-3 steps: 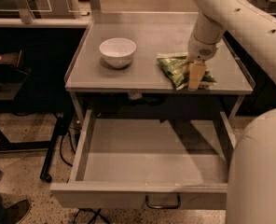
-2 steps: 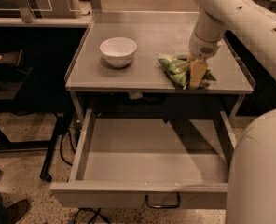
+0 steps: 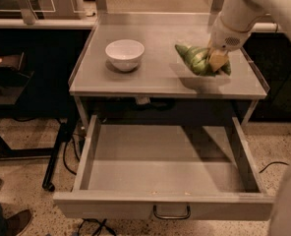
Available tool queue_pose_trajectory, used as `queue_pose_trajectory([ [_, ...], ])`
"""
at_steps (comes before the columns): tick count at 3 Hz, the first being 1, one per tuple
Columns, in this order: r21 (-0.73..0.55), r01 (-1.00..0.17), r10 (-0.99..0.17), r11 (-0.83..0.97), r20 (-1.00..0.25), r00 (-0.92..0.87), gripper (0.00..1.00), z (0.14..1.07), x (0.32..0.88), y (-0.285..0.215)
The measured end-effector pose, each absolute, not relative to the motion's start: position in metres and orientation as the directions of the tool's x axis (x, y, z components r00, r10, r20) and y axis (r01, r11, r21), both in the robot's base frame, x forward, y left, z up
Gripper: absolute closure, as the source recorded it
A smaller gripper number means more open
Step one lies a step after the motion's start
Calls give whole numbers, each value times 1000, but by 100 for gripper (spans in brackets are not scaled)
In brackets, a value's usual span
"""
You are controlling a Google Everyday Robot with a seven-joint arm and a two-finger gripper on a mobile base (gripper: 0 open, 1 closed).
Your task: Place green jalapeno chip bag into top drawer
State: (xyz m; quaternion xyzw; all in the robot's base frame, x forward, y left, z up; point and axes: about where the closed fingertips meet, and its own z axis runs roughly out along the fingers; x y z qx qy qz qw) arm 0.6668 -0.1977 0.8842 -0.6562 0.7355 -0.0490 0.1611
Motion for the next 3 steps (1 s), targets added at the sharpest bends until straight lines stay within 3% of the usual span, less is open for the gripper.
queue_pose_trajectory([
  [1, -341, -922, -963, 183, -252, -98, 100, 933, 637, -213],
  [3, -352, -920, -963, 172, -257, -82, 100, 931, 633, -214],
])
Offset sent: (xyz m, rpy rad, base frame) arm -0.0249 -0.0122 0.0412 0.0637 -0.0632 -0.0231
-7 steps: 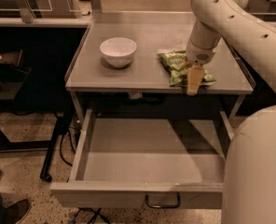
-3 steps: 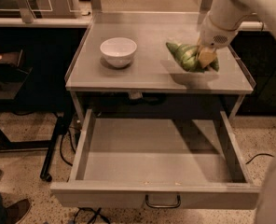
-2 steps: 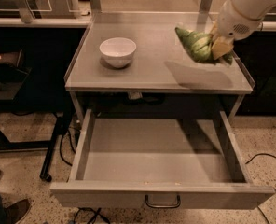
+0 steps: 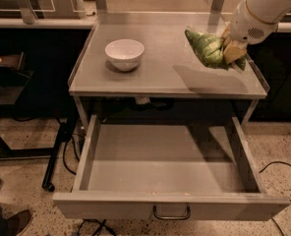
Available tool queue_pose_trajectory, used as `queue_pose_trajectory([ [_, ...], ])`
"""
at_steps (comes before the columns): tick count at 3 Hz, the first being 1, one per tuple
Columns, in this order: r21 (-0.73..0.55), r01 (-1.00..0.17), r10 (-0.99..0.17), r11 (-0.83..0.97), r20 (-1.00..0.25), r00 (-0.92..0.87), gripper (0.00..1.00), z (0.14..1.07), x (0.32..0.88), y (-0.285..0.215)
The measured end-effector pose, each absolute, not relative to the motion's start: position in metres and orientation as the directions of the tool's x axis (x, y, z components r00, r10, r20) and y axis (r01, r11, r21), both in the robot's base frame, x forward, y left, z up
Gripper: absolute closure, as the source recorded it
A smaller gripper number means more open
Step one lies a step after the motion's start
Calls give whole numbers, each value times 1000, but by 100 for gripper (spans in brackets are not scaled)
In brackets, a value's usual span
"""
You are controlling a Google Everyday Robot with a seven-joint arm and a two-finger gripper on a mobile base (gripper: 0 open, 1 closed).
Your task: Place green jalapeno chip bag into top drawer
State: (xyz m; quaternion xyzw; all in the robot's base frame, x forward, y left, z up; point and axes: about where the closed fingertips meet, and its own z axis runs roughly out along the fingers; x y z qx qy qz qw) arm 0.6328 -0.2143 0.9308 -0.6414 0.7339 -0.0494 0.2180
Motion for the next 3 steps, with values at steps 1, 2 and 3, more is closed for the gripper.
queue_pose_trajectory([
  [1, -351, -923, -965, 156, -254, -66, 100, 927, 597, -205],
  [2, -288, -952, -975, 103, -220, -38, 100, 894, 541, -187],
  [3, -295, -950, -974, 105, -221, -39, 100, 895, 545, -188],
])
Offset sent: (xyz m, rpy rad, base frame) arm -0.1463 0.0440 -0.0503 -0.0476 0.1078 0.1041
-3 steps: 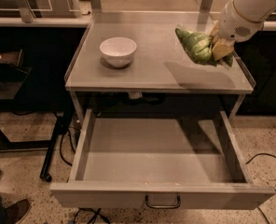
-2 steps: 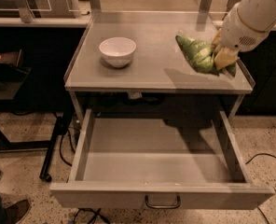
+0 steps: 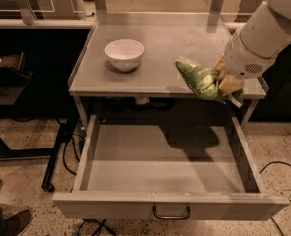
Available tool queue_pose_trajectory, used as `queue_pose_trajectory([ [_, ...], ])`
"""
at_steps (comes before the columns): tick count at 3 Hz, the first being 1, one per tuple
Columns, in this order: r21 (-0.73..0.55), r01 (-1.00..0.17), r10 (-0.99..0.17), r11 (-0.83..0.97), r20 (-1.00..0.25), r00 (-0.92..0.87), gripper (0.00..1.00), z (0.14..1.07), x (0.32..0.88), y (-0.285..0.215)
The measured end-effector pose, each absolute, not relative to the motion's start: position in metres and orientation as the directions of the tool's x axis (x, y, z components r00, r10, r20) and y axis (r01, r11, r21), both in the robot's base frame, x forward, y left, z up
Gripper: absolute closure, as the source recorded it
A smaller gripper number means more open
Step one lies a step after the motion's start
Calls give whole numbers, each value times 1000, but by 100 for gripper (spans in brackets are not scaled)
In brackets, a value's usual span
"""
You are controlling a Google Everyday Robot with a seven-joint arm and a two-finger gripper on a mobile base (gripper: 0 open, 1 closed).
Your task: Place green jalapeno chip bag into top drawer
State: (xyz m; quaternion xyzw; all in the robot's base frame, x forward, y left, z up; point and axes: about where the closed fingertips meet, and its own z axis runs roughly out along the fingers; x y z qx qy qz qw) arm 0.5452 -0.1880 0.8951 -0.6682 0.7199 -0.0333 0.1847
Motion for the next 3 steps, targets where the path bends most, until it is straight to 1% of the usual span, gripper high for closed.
queue_pose_trajectory([
  [2, -90, -990, -962, 106, -259, -80, 100, 800, 499, -144],
  [3, -37, -994, -957, 101, -277, -87, 100, 764, 489, -126],
])
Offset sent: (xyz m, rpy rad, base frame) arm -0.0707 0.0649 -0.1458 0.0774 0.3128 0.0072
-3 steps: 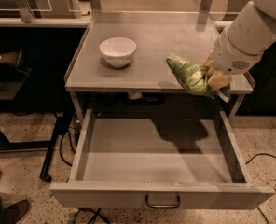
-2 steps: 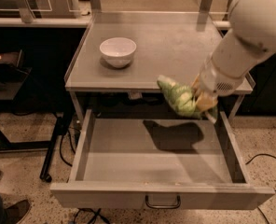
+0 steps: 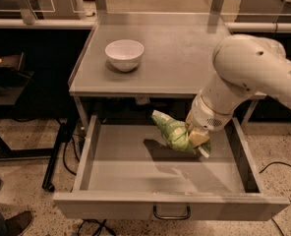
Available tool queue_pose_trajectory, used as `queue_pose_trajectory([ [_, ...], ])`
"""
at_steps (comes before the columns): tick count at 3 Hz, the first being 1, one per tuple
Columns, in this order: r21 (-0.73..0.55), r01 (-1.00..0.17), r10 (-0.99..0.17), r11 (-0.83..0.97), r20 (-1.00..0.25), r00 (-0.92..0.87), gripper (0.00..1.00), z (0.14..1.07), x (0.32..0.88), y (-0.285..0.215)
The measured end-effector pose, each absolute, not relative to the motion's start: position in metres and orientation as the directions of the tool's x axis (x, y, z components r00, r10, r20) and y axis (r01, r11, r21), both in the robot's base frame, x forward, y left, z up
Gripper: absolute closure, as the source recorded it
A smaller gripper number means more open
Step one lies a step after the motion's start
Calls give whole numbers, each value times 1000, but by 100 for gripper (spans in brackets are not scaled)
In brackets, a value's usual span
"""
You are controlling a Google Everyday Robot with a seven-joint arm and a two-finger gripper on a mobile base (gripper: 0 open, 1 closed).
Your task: Place green jalapeno chip bag into top drawer
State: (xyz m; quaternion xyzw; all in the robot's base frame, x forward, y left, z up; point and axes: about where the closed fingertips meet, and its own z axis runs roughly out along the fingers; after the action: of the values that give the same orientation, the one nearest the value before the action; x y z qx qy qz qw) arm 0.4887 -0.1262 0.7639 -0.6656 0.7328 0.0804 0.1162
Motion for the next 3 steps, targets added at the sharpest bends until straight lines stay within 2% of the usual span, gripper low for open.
queue_pose_trajectory([
  [3, 22, -988, -928, 153, -341, -151, 100, 685, 490, -97],
])
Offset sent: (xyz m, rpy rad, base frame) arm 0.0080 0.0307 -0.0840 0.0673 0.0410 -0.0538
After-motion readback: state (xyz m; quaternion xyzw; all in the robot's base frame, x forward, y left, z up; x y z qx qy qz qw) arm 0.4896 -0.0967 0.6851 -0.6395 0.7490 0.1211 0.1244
